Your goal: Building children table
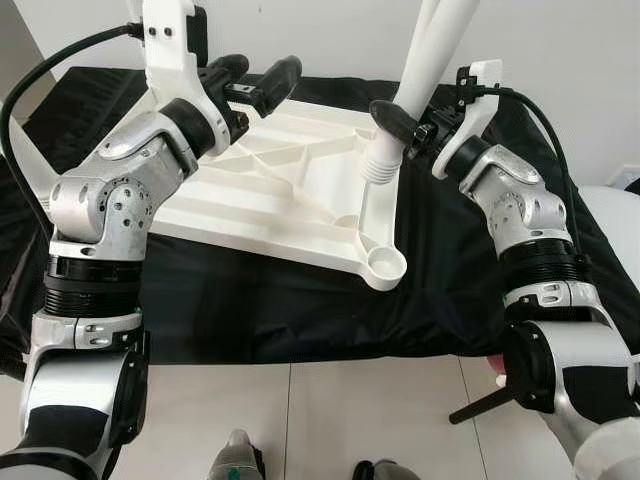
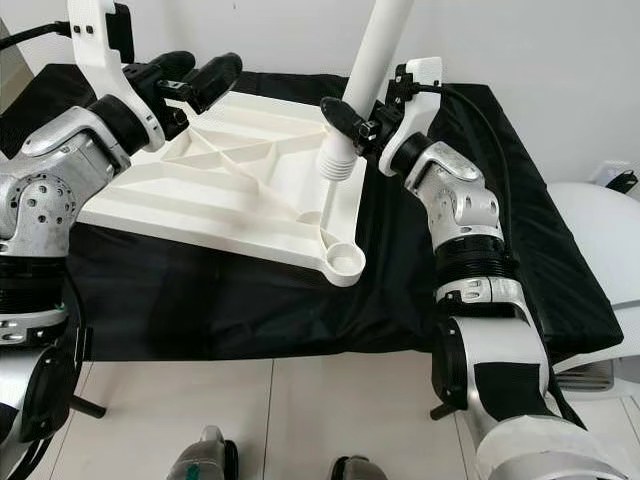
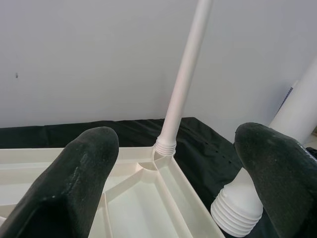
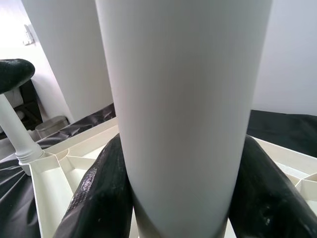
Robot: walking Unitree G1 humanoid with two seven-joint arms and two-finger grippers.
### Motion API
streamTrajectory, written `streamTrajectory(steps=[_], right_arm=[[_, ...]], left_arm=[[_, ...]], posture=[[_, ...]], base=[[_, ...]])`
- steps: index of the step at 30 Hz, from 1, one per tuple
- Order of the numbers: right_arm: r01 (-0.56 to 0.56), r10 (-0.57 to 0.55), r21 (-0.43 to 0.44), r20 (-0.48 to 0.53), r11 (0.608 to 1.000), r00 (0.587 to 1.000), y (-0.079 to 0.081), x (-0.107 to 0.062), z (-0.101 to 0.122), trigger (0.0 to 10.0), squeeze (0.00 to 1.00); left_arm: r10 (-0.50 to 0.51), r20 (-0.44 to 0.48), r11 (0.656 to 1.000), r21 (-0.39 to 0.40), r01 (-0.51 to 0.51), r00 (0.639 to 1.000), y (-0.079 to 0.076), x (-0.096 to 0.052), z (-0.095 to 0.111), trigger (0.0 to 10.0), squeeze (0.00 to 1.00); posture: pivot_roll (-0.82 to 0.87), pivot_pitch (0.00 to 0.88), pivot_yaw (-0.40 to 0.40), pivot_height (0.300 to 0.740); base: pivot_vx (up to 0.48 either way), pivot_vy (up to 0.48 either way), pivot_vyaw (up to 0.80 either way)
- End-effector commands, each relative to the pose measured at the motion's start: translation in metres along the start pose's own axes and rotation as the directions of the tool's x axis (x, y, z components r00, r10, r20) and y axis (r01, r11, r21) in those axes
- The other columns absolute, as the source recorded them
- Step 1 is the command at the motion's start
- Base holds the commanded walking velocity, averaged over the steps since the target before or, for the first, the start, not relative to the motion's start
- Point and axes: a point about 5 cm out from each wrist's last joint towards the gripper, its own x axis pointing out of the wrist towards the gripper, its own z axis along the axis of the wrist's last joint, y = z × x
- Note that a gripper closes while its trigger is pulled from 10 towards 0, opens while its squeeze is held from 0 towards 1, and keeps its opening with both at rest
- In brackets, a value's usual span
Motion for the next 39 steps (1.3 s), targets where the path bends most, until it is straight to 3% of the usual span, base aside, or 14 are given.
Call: streamTrajectory(steps=[1, 33, 34, 35, 36, 37, 38, 39], right_arm=[[-0.023, 0.023, -0.001, 0.012, 1.0, 1.0, 0.002, -0.001, 0.002, 10.0, 0.0], [-0.023, 0.023, -0.001, 0.012, 1.0, 1.0, 0.002, -0.001, 0.002, 10.0, 0.0], [-0.002, 0.002, -0.004, 0.016, 1.0, 1.0, 0.001, -0.001, 0.001, 10.0, 0.0], [-0.002, 0.002, -0.004, 0.016, 1.0, 1.0, 0.001, -0.001, 0.001, 10.0, 0.0], [0.178, -0.178, 0.002, 0.028, 0.984, 0.984, -0.001, -0.006, -0.008, 10.0, 0.0], [0.178, -0.178, 0.002, 0.028, 0.984, 0.984, -0.001, -0.006, -0.008, 10.0, 0.0], [0.388, -0.388, 0.012, 0.039, 0.922, 0.921, -0.003, -0.015, -0.019, 10.0, 0.0], [0.388, -0.388, 0.012, 0.039, 0.922, 0.921, -0.003, -0.015, -0.019, 10.0, 0.0]], left_arm=[[-0.025, 0.0, 1.0, 0.004, 0.025, 1.0, -0.002, 0.0, -0.001, 10.0, 0.0], [-0.025, 0.0, 1.0, 0.004, 0.025, 1.0, -0.002, 0.0, -0.001, 10.0, 0.0], [0.006, 0.002, 1.0, 0.007, -0.006, 1.0, 0.001, -0.001, -0.001, 10.0, 0.0], [0.006, 0.002, 1.0, 0.007, -0.006, 1.0, 0.001, -0.001, -0.001, 10.0, 0.0], [0.235, -0.006, 0.967, 0.099, -0.234, 0.972, 0.023, -0.014, -0.009, 10.0, 0.0], [0.235, -0.006, 0.967, 0.099, -0.234, 0.972, 0.023, -0.014, -0.009, 10.0, 0.0], [0.48, 0.019, 0.854, 0.219, -0.472, 0.877, 0.046, -0.034, -0.017, 10.0, 0.0], [0.48, 0.019, 0.854, 0.219, -0.472, 0.877, 0.046, -0.034, -0.017, 10.0, 0.0]], posture=[[0.14, 0.145, -0.087, 0.74], [0.14, 0.145, -0.087, 0.74], [0.14, 0.0, 0.0, 0.74], [0.14, 0.0, 0.0, 0.74], [0.11, 0.0, 0.0, 0.74], [0.11, 0.0, 0.0, 0.74], [0.11, 0.0, 0.0, 0.74], [0.11, 0.0, 0.0, 0.74]], base=[[0.0, 0.0, 0.0], [0.0, 0.0, 0.0], [0.0, 0.0, 0.0], [0.0, 0.0, 0.0], [0.0, 0.0, 0.0], [0.0, 0.0, 0.0], [0.0, 0.0, 0.0], [0.0, 0.0, 0.0]])
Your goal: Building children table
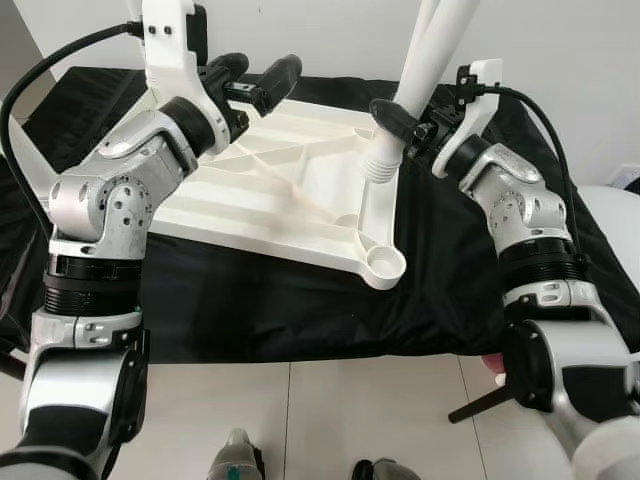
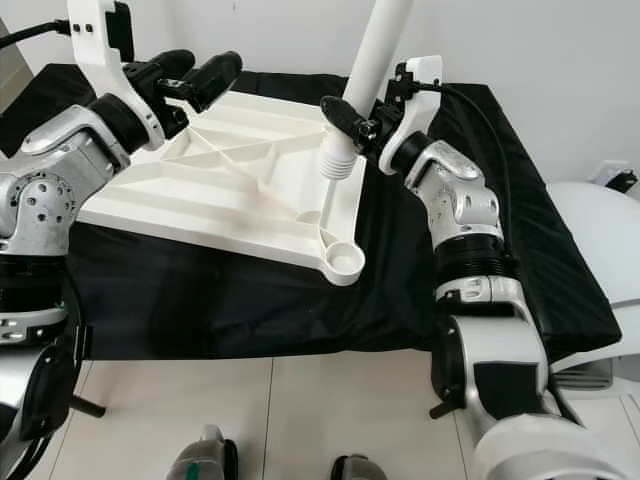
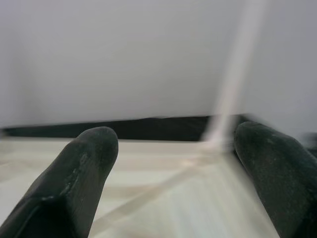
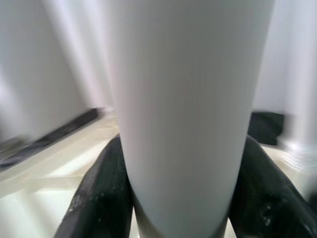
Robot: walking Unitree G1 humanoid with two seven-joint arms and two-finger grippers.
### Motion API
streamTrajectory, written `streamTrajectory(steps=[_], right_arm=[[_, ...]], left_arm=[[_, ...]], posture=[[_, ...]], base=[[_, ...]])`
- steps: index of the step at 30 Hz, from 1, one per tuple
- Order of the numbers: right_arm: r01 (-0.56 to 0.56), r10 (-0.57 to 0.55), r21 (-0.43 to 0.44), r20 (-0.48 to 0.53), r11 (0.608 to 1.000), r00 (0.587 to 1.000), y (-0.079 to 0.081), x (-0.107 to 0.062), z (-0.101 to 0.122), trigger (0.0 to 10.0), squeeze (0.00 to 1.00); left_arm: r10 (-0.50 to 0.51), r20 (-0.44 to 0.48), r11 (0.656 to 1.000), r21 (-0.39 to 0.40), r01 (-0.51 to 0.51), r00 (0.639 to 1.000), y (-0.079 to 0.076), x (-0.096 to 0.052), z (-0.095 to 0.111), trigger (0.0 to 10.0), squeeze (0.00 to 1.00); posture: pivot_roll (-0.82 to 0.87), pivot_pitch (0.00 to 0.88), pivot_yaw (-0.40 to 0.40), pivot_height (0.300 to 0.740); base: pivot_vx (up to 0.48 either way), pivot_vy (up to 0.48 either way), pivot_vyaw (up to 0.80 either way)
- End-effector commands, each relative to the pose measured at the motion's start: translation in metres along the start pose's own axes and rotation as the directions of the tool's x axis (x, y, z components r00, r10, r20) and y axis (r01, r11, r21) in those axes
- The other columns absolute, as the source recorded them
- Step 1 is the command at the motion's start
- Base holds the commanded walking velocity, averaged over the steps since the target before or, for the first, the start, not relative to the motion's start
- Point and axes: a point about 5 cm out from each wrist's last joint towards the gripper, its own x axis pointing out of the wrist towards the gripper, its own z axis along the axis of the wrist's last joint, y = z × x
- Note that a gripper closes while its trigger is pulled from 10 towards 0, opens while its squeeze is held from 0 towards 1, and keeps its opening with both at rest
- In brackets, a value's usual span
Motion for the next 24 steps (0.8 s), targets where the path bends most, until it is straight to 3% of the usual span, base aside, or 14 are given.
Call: streamTrajectory(steps=[1, 16, 18, 24], right_arm=[[0.173, -0.173, -0.008, 0.021, 0.985, 0.985, -0.009, -0.008, -0.002, 10.0, 0.0], [0.201, -0.196, -0.065, 0.074, 0.977, 0.978, -0.004, -0.011, 0.003, 10.0, 0.0], [0.222, -0.21, -0.107, 0.11, 0.969, 0.972, -0.002, -0.016, 0.002, 10.0, 0.0], [0.239, -0.216, -0.141, 0.159, 0.961, 0.963, 0.006, -0.025, -0.001, 10.0, 0.0]], left_arm=[[0.22, 0.008, 0.97, 0.102, -0.22, 0.975, 0.026, -0.01, -0.005, 10.0, 0.0], [0.249, 0.05, 0.958, 0.136, -0.254, 0.967, 0.023, -0.013, -0.003, 10.0, 0.0], [0.273, 0.059, 0.944, 0.174, -0.279, 0.96, 0.022, -0.018, -0.008, 10.0, 0.0], [0.305, 0.063, 0.93, 0.195, -0.312, 0.95, 0.017, -0.029, -0.018, 10.0, 0.0]], posture=[[0.11, 0.0, 0.0, 0.74], [0.11, 0.0, 0.0, 0.74], [0.11, 0.0, 0.0, 0.74], [0.11, 0.0, 0.0, 0.74]], base=[[0.0, 0.0, 0.0], [0.0, 0.0, 0.0], [0.0, 0.0, 0.0], [0.0, 0.0, 0.0]])
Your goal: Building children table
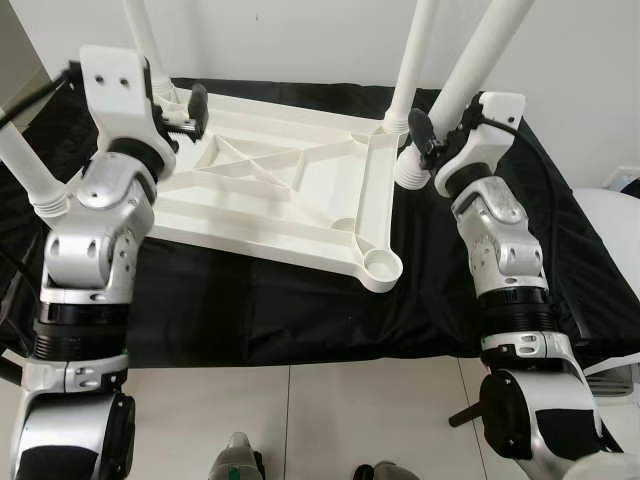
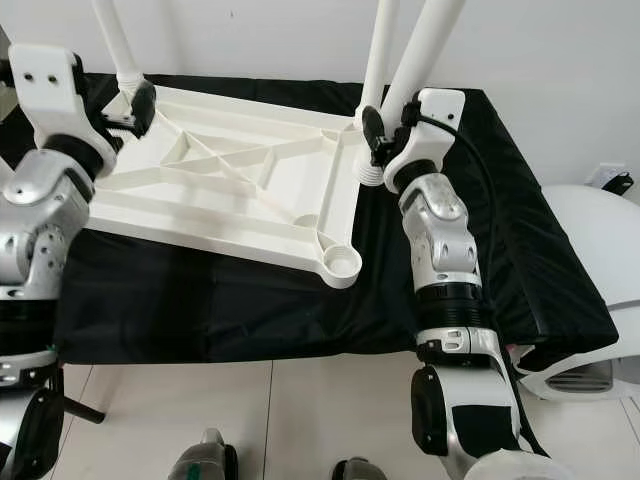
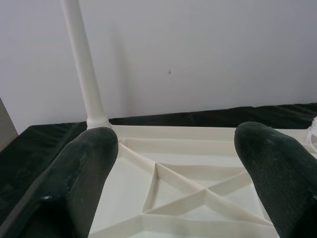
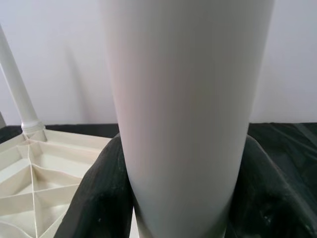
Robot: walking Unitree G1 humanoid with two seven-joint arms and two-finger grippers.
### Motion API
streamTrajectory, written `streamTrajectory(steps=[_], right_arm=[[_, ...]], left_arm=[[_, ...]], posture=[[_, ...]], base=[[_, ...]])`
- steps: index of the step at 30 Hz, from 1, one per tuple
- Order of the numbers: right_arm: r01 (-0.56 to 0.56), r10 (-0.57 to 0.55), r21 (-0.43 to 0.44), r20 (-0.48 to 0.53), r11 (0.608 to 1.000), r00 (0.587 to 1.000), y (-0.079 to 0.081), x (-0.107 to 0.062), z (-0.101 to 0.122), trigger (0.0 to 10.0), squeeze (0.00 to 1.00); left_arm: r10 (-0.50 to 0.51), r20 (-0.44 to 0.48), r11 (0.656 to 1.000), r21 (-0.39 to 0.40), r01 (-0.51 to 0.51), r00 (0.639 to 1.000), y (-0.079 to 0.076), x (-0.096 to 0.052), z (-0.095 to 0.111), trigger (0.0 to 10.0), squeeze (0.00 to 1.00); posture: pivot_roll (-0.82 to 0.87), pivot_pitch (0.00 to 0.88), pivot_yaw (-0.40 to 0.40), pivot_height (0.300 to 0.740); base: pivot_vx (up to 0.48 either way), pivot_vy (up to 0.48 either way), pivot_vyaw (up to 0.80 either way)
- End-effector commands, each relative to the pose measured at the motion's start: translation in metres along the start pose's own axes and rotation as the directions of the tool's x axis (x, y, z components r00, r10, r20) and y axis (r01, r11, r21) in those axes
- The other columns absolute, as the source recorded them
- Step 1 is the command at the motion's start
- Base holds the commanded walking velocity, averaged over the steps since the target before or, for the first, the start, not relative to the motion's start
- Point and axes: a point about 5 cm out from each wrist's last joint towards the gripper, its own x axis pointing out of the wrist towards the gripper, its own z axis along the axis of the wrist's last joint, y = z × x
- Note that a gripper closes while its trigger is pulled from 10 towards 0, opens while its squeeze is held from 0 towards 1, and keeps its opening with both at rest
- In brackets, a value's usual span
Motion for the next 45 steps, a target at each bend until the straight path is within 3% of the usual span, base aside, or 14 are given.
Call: streamTrajectory(steps=[1, 2, 3, 45], right_arm=[[0.007, -0.007, -0.014, 0.05, 1.0, 0.999, 0.0058, -0.0035, 0.0051, 10.0, 0.0], [0.007, -0.007, -0.014, 0.05, 1.0, 0.999, 0.0058, -0.0035, 0.0051, 10.0, 0.0], [0.019, -0.018, -0.014, 0.058, 1.0, 0.998, 0.0075, -0.0071, 0.0039, 10.0, 0.0], [0.019, -0.018, -0.014, 0.058, 1.0, 0.998, 0.0075, -0.0071, 0.0039, 10.0, 0.0]], left_arm=[[0.098, 0.025, 0.995, 0.019, -0.098, 0.995, 0.0002, -0.0065, 0.0013, 10.0, 0.0], [0.098, 0.025, 0.995, 0.019, -0.098, 0.995, 0.0002, -0.0065, 0.0013, 10.0, 0.0], [0.103, 0.034, 0.994, 0.027, -0.104, 0.994, -0.0022, -0.0109, 0.0001, 10.0, 0.0], [0.103, 0.034, 0.994, 0.027, -0.104, 0.994, -0.0022, -0.0109, 0.0001, 10.0, 0.0]], posture=[[0.11, 0.0, 0.0, 0.74], [0.11, 0.0, 0.0, 0.74], [0.11, 0.11, -0.066, 0.74], [0.11, 0.11, -0.066, 0.74]], base=[[0.0, 0.0, 0.0], [0.0, 0.0, 0.0], [0.0, 0.0, 0.0], [0.0, 0.0, 0.0]])
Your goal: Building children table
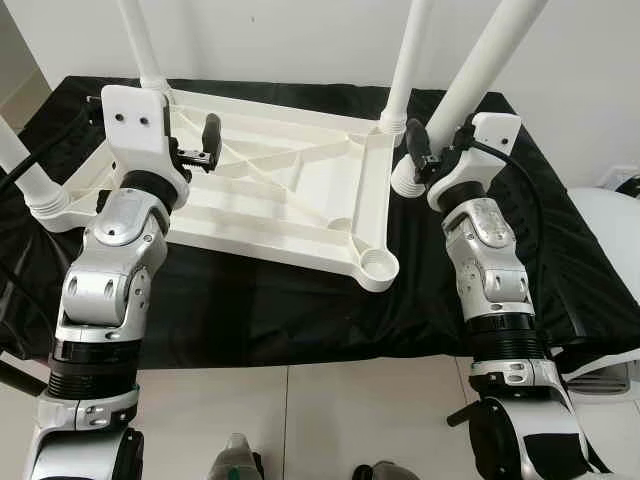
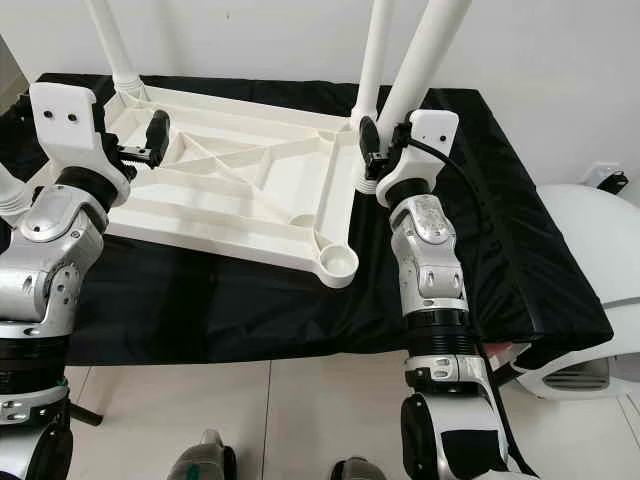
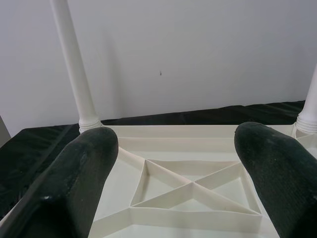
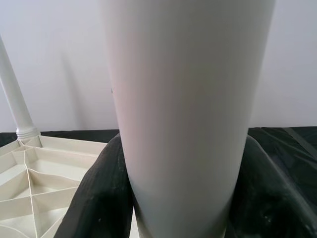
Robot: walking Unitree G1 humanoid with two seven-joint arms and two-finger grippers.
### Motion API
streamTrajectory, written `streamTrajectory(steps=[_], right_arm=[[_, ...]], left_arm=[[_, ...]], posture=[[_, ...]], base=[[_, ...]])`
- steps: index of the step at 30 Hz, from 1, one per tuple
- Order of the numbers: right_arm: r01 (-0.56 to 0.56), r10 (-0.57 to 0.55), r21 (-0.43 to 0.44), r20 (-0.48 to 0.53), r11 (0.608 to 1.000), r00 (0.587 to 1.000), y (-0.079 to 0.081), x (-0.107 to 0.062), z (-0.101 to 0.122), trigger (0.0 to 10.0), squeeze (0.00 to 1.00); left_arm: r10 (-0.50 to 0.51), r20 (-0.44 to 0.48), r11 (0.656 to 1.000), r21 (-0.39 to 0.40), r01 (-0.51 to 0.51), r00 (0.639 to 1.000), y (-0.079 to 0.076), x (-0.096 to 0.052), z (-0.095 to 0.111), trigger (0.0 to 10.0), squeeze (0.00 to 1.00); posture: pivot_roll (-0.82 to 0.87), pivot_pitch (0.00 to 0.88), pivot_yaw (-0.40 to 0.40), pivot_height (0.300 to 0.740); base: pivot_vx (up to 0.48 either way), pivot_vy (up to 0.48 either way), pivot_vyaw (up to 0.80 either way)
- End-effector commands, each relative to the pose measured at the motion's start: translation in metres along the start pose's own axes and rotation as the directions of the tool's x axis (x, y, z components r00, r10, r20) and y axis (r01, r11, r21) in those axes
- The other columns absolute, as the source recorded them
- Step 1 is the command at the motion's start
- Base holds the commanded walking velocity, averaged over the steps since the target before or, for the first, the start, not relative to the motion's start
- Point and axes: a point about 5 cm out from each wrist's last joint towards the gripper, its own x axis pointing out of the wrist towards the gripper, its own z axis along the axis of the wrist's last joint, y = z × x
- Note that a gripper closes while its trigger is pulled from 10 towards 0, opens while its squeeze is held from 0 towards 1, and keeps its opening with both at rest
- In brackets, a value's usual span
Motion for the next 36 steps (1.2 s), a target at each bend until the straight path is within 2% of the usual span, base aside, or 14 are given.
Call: streamTrajectory(steps=[1, 18, 19, 22, 24, 36], right_arm=[[-0.012, 0.012, -0.007, 0.03, 1.0, 0.999, -0.002, 0.004, 0.008, 10.0, 0.0], [-0.012, 0.012, -0.007, 0.03, 1.0, 0.999, -0.002, 0.004, 0.008, 10.0, 0.0], [0.001, -0.001, -0.01, 0.035, 1.0, 0.999, 0.0, 0.0, 0.007, 10.0, 0.0], [0.005, -0.005, -0.069, 0.006, 0.998, 1.0, 0.003, -0.007, -0.009, 10.0, 0.0], [0.003, -0.003, -0.075, 0.001, 0.997, 1.0, 0.003, -0.007, -0.011, 10.0, 0.0], [0.001, -0.001, -0.086, -0.002, 0.996, 1.0, 0.004, -0.009, -0.012, 10.0, 0.0]], left_arm=[[0.116, 0.019, 0.993, 0.019, -0.117, 0.993, 0.007, 0.004, 0.006, 10.0, 0.0], [0.116, 0.019, 0.993, 0.019, -0.117, 0.993, 0.007, 0.004, 0.006, 10.0, 0.0], [0.128, 0.023, 0.992, 0.01, -0.128, 0.992, 0.006, -0.001, 0.004, 10.0, 0.0], [0.128, 0.065, 0.986, 0.102, -0.134, 0.99, 0.006, -0.006, -0.001, 10.0, 0.0], [0.125, 0.069, 0.984, 0.116, -0.133, 0.99, 0.006, -0.006, -0.002, 10.0, 0.0], [0.131, 0.07, 0.983, 0.121, -0.139, 0.989, 0.005, -0.01, -0.005, 10.0, 0.0]], posture=[[0.11, 0.11, -0.066, 0.74], [0.11, 0.11, -0.066, 0.74], [0.11, 0.0, 0.0, 0.74], [0.1, 0.0, 0.0, 0.74], [0.1, 0.0, 0.0, 0.74], [0.1, 0.0, 0.0, 0.74]], base=[[0.0, 0.0, 0.0], [0.0, 0.0, 0.0], [0.0, 0.0, 0.0], [0.0, 0.0, 0.0], [0.0, 0.0, 0.0], [0.0, 0.0, 0.0]])
